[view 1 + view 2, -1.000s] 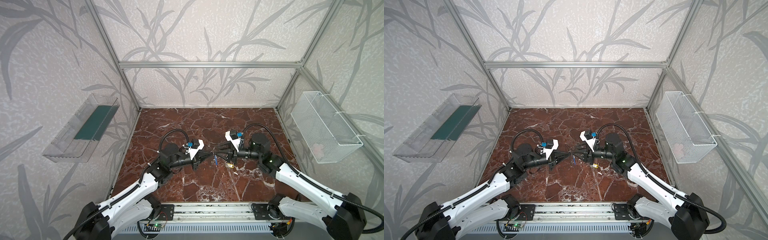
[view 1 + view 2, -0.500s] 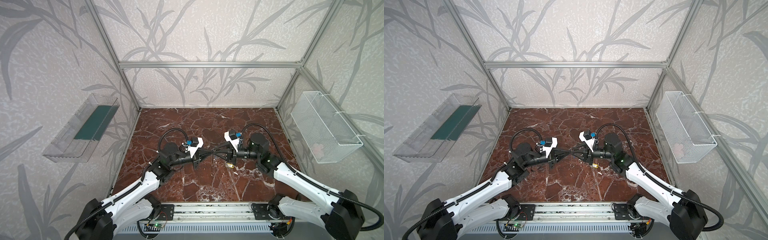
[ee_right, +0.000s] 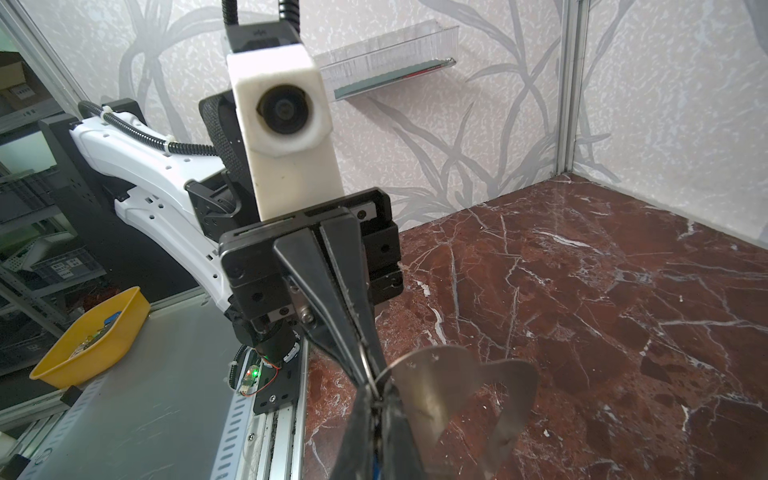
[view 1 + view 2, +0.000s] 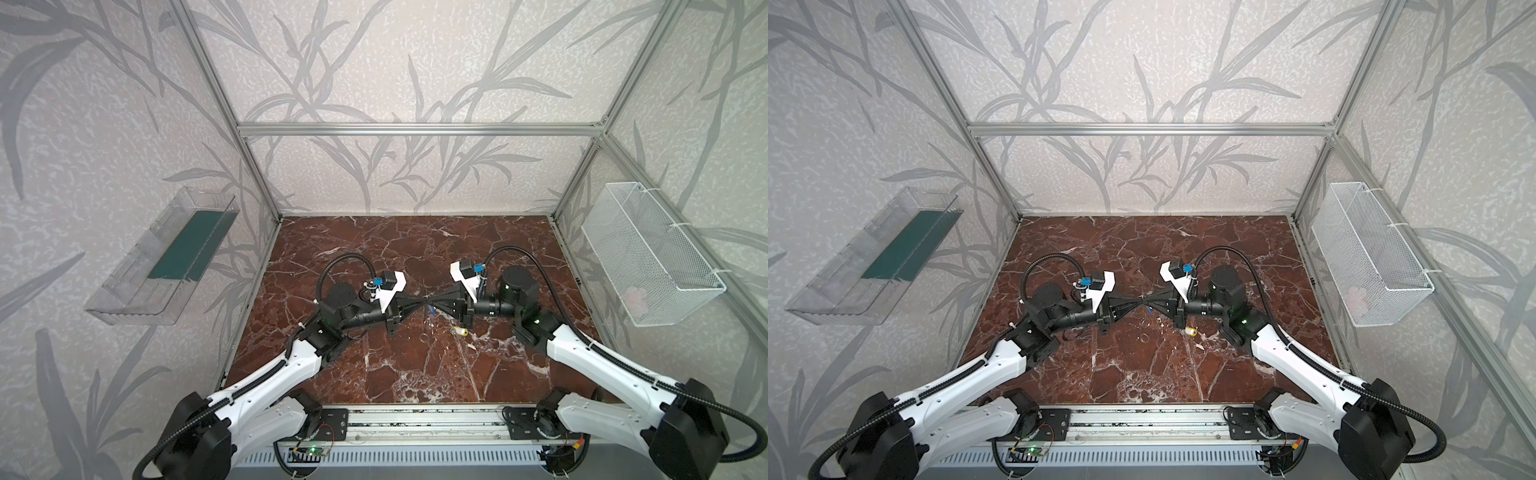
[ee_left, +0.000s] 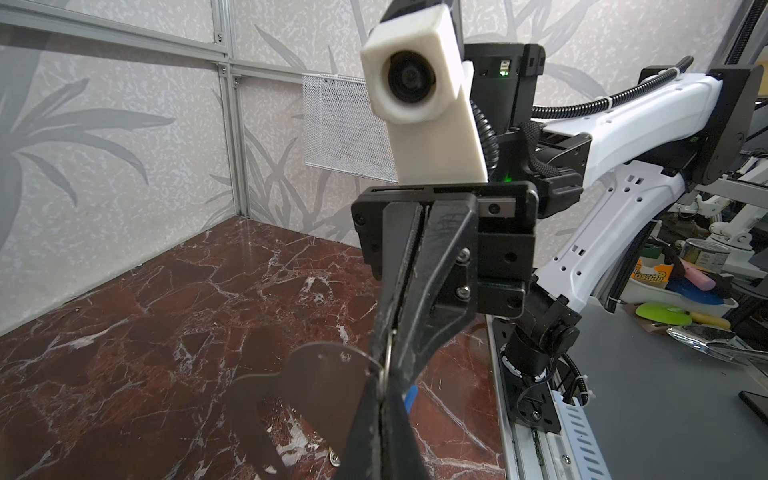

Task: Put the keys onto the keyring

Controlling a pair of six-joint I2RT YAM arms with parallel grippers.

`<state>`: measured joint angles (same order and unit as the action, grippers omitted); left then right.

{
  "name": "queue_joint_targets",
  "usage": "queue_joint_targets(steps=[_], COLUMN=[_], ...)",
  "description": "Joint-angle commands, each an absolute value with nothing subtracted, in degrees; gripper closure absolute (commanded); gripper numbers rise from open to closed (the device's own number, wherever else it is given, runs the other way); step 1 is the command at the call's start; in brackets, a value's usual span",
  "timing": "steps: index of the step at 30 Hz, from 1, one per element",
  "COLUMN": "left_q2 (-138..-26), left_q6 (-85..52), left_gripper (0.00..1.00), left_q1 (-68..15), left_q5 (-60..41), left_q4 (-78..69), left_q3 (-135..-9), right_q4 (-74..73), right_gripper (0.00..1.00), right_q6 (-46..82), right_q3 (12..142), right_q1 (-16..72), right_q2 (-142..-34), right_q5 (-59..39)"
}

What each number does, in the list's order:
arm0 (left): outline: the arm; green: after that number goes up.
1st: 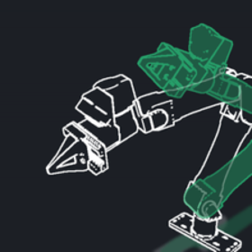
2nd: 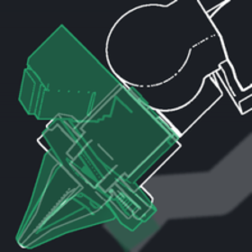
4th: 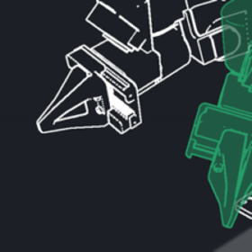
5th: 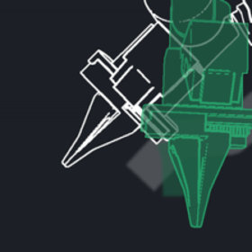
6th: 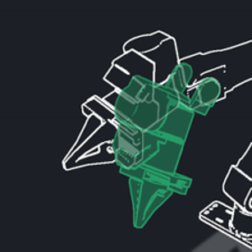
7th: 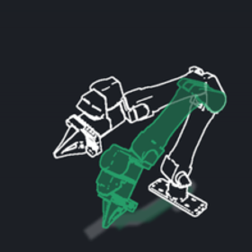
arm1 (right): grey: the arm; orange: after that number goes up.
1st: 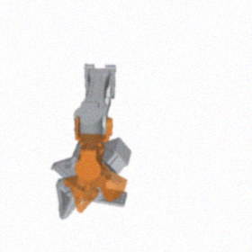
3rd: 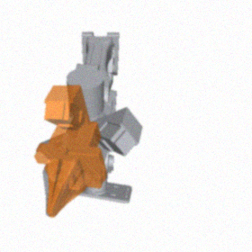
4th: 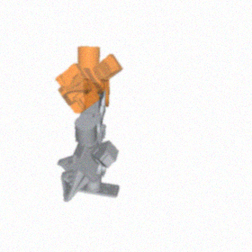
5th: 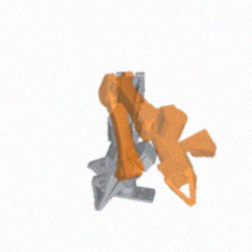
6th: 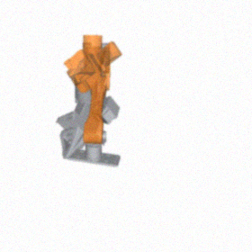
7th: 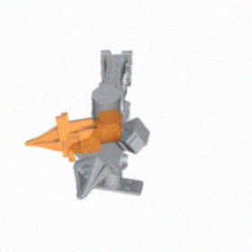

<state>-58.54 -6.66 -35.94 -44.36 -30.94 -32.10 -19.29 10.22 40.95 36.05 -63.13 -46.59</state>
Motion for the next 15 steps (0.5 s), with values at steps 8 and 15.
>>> queue_joint_targets(steps=[8,15], left_q2=[-50.7,-46.9], left_q6=[-0.4,1.9], left_gripper=[0.76,0.72], left_q1=[-36.2,-36.5], left_q5=[-35.3,-32.7], left_q4=[-12.7,-3.8], left_q3=[-34.8,-38.0], right_q4=[-3.9,12.8], right_gripper=[1.00,1.00], right_q6=[1.0,-8.2], right_q3=[45.8,53.6], right_q1=[36.4,37.2], right_q2=[-61.8,-64.0], right_q5=[-39.0,-37.3])
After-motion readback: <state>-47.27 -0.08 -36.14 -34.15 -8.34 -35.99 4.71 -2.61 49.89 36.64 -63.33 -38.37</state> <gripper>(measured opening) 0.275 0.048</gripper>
